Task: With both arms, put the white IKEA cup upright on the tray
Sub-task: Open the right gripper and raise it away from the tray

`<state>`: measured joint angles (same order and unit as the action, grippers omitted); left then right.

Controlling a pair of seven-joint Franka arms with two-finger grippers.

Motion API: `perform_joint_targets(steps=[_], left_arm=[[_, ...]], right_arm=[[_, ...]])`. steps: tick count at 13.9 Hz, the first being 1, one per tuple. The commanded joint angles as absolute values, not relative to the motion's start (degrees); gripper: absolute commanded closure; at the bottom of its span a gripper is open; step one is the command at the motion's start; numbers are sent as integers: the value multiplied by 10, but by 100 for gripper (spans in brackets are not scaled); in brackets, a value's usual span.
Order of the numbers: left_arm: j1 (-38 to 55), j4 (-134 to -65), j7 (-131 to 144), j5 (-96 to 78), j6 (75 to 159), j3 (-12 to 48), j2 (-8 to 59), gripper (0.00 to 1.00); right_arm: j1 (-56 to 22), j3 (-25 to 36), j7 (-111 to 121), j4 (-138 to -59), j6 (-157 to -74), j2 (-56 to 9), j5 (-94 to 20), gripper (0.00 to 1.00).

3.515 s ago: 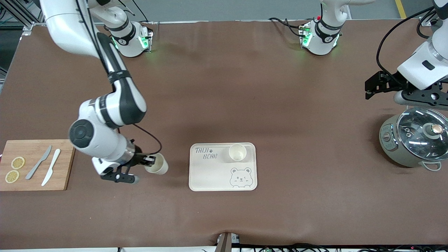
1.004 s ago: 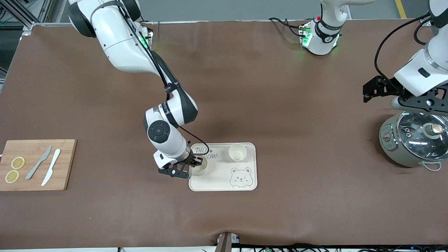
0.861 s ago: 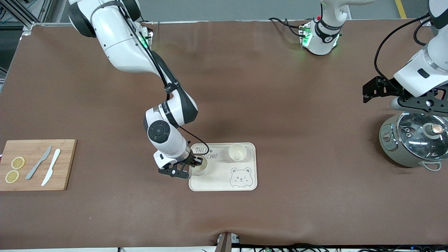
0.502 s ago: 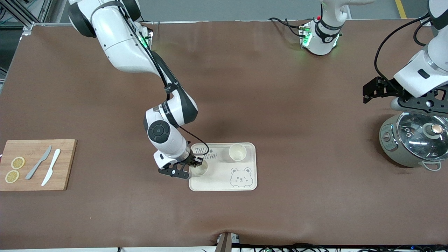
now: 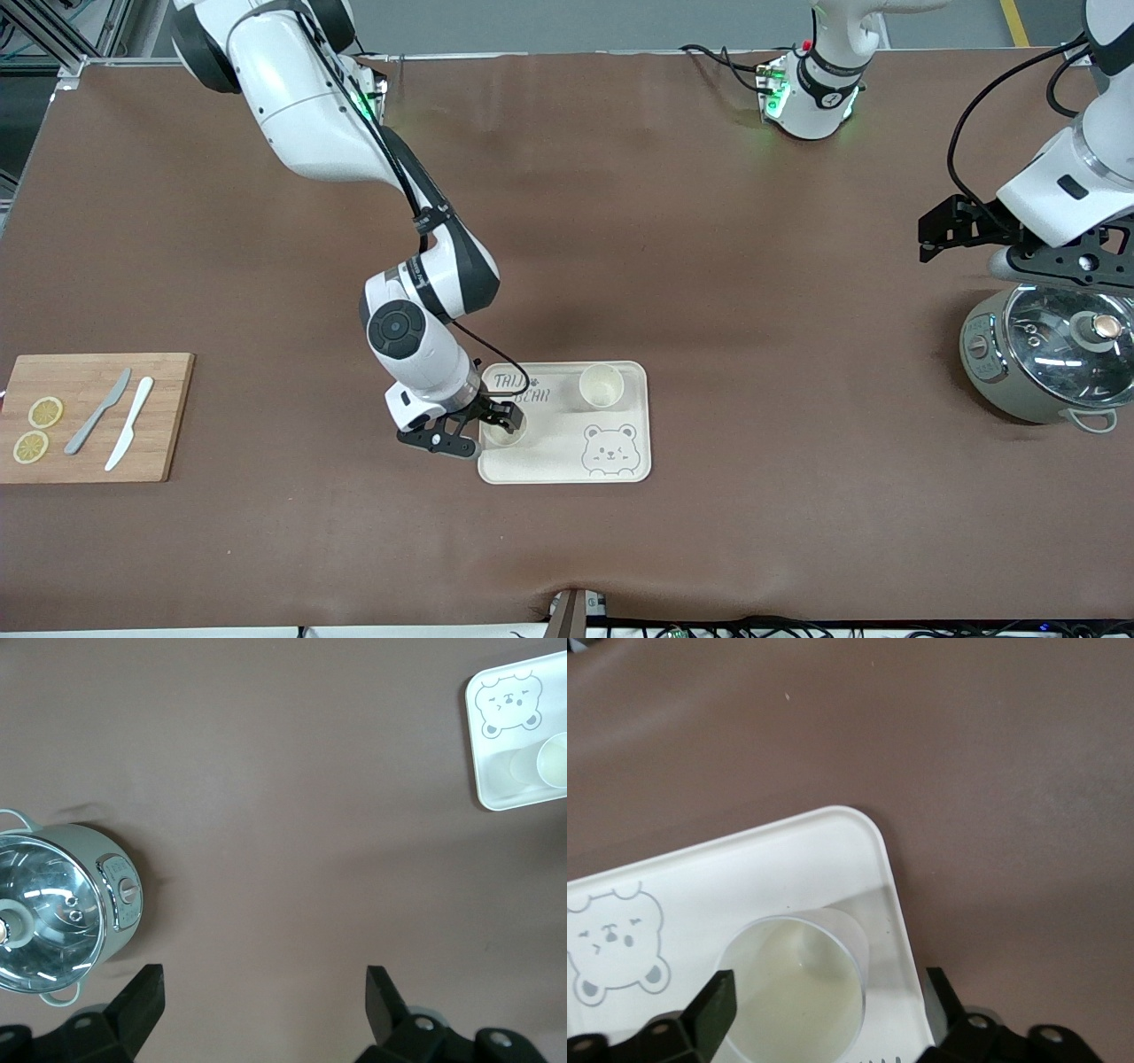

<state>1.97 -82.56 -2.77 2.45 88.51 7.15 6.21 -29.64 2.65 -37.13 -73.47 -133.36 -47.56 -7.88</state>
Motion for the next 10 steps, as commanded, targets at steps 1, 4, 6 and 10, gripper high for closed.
perform_joint_targets(steps=[1, 4, 6, 10], left_arm=[[18, -822, -36, 36, 889, 74, 63, 0], [19, -821, -32, 36, 893, 74, 63, 0], [19, -821, -30, 36, 893, 74, 63, 0], [16, -821, -23, 24, 904, 74, 63, 0]], right_arm=[[-293, 25, -375, -739, -1235, -409, -76, 0], [-287, 26, -353, -741, -1103, -315, -77, 0], [-273, 25, -334, -742, -994, -245, -78, 0], [-237, 27, -281, -777, -854, -105, -76, 0]])
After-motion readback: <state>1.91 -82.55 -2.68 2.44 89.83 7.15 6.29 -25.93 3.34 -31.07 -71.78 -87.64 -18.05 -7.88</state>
